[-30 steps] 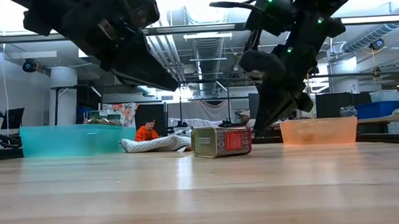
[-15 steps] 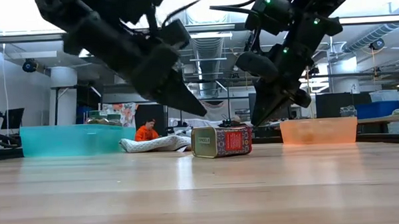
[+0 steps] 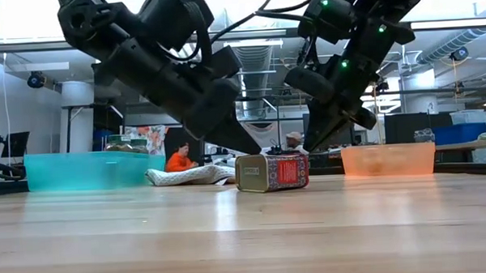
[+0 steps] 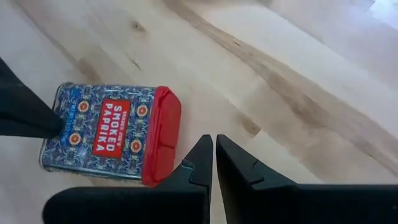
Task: Sort spices by type
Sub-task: Put the red seasoning can into the white bin
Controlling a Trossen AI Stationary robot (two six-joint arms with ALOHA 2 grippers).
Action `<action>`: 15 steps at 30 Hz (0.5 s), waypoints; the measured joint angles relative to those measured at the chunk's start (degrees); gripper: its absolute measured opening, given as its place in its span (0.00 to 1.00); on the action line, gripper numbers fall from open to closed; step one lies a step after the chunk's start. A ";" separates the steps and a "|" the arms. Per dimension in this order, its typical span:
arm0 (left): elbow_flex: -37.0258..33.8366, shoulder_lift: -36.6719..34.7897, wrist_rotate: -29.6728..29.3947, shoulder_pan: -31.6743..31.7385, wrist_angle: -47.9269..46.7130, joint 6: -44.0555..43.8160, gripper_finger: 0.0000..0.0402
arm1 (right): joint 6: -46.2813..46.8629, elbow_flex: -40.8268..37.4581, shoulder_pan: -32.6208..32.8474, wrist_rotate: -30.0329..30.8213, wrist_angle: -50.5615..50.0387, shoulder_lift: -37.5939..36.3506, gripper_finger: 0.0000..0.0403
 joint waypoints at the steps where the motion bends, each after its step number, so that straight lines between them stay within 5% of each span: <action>1: 0.03 0.13 -0.10 -0.13 0.11 -0.28 0.00 | -0.04 0.00 -0.02 0.02 0.12 0.00 0.03; 9: -1.94 0.13 -4.20 -2.16 0.53 -0.93 0.00 | -1.78 0.00 -1.97 -9.56 0.11 -2.47 0.05; 15: -8.26 0.28 -5.72 -4.35 13.40 -0.93 0.00 | -3.49 0.02 -4.03 -17.61 0.44 -4.55 0.22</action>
